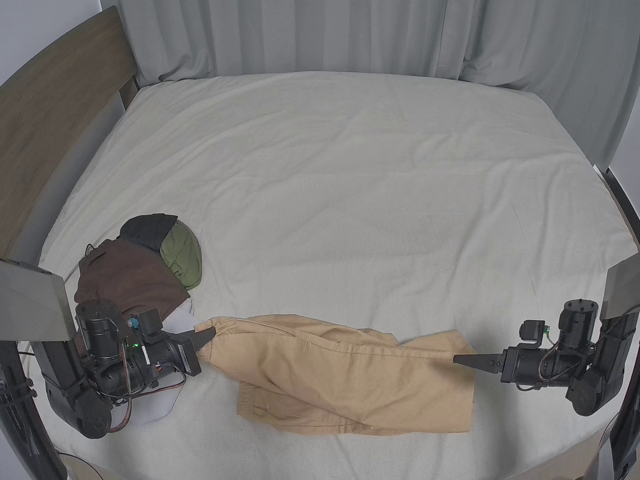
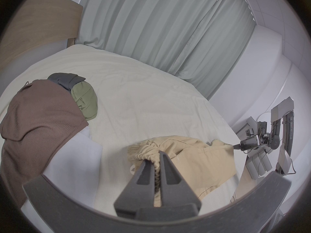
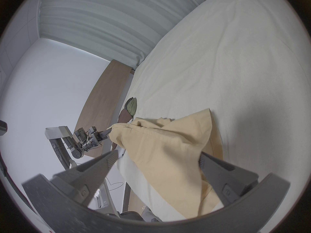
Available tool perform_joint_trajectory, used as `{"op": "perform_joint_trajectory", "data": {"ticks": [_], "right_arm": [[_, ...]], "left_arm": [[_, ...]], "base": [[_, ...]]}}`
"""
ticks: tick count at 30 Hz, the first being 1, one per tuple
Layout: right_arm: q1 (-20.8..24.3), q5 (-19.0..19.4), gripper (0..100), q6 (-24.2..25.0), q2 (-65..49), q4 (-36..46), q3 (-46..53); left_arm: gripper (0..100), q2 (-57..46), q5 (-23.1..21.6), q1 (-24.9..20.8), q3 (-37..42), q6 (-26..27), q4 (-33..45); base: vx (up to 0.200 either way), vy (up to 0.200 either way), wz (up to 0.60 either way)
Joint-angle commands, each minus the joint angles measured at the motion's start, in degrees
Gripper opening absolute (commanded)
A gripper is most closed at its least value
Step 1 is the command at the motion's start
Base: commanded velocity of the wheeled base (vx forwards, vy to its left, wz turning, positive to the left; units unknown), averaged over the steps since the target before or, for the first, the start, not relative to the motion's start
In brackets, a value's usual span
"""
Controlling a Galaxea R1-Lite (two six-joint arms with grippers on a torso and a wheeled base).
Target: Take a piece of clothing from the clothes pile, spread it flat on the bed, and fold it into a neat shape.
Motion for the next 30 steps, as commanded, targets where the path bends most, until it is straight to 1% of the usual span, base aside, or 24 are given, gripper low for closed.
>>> {"op": "perform_joint_trajectory", "data": {"ticks": [1,14,23,30], "right_arm": [[0.8,-0.1,100,-0.1,4.1,-0.2,-1.6],[2.9,-0.4,100,0.4,4.9,-0.1,-3.5],[6.7,-4.4,100,0.8,8.2,-0.2,-4.8],[7.0,-4.8,100,0.8,8.3,-0.2,-5.8]], "left_arm": [[0,0.0,0.0,-0.1,0.0,0.0,-0.1],[0,0.0,0.0,-0.2,0.0,0.0,-0.1],[0,-0.1,0.0,-0.2,0.0,0.0,-0.1],[0,-0.1,0.0,-0.2,0.0,0.0,-0.1]], "base": [[0.0,0.0,0.0],[0.0,0.0,0.0],[0.0,0.0,0.0],[0.0,0.0,0.0]]}}
